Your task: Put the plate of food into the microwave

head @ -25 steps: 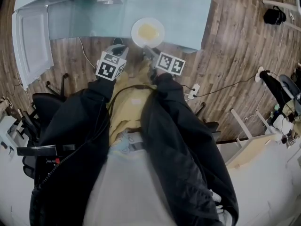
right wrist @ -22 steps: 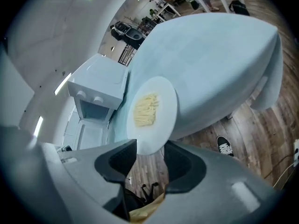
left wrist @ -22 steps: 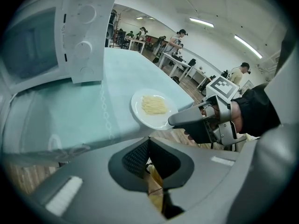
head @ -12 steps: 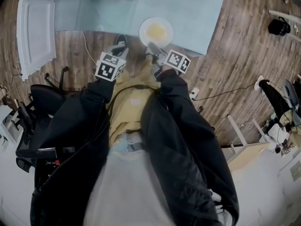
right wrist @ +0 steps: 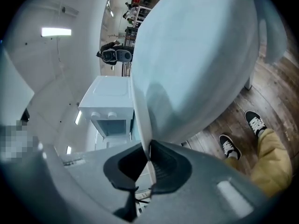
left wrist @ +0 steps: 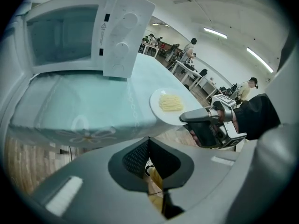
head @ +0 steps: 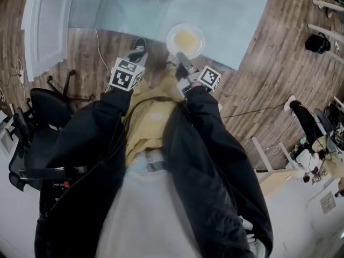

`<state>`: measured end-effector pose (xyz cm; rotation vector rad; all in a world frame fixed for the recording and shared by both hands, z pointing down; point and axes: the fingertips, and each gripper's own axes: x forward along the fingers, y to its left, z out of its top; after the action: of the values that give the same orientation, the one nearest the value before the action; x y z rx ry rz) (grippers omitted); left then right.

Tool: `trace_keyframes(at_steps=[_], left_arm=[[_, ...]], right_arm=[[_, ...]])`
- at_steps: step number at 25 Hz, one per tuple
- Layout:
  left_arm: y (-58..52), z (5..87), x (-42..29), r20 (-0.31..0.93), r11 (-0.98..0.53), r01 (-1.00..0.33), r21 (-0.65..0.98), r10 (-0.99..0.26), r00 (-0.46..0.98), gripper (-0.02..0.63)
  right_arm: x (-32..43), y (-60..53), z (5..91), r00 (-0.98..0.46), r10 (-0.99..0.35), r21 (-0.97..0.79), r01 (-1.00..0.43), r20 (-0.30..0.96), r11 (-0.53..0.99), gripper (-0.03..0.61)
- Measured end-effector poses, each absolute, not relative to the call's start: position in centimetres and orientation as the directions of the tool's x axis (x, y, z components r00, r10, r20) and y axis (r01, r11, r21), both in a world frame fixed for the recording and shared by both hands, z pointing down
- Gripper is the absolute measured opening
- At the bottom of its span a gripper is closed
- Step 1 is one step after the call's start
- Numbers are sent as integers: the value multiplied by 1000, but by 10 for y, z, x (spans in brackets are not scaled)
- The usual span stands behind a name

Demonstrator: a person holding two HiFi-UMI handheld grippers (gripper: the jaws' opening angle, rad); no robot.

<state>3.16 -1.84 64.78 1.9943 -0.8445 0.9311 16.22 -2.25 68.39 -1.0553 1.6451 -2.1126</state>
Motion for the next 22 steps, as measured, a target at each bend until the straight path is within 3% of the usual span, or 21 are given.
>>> trace_keyframes(at_steps=[22], left_arm=[[-47,626,-94,791,-286,-888,360,-411,453,0]], right_arm=[[-13,-68,637,-887,-394,-967,-182,240,-179,11]])
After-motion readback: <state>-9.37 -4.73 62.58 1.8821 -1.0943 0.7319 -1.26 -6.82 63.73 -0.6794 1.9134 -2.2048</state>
